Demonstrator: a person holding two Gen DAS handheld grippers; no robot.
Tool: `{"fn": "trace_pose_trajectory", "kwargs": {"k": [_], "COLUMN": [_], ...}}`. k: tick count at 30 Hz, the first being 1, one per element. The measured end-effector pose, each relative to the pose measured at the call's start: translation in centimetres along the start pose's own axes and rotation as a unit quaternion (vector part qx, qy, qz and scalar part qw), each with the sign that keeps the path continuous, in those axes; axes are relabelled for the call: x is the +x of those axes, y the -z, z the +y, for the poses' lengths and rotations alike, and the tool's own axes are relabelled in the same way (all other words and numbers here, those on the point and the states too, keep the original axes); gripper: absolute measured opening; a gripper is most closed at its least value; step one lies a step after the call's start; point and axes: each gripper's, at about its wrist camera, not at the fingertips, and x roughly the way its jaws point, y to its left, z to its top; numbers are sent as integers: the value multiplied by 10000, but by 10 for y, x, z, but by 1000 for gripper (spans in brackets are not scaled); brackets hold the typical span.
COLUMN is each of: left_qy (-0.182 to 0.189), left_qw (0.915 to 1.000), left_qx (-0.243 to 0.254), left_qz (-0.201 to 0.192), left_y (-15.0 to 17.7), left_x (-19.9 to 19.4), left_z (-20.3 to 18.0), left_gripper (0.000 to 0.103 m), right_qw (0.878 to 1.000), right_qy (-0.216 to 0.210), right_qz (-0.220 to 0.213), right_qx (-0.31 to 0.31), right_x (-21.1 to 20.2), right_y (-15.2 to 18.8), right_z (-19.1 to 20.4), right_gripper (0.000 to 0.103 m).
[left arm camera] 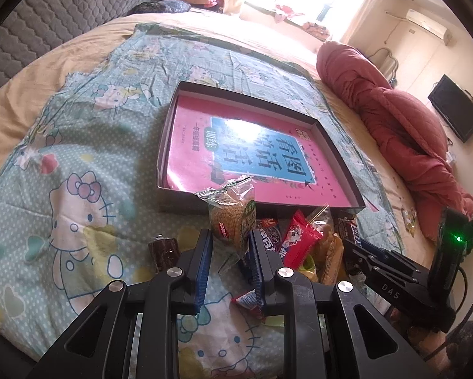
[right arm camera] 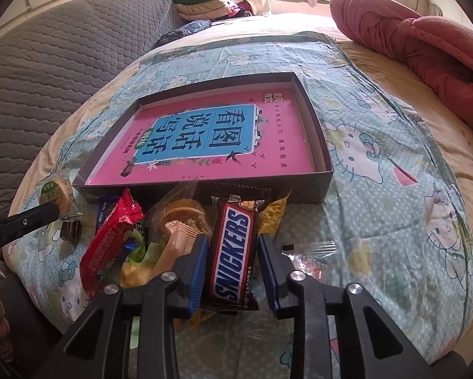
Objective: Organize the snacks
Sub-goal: 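Close the left gripper on the clear-wrapped cake while the right gripper grasps the Snickers bar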
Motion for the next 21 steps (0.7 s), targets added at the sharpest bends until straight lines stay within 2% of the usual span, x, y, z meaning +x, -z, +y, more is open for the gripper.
{"fn": "trace_pose_trajectory", "kwargs": {"k": [11,21], "left_qy": [-66,-176], "left_qw": [9999,9994], "left_qx": [-80,70], "left_qz": [-128,-275], "left_y": [-12,-29], "left_x": [-3,1], "left_z": [8,-3], "left_gripper": [24,24], "right_qw": [9990,9976], "right_qy": [-154,-192], "right_qz": [-422,-655], "right_qx": [-51,-71], "right_x": [-22,-30], "right_y": [-5,-20], "right_z": [3,8], "right_gripper": [29,29]}}
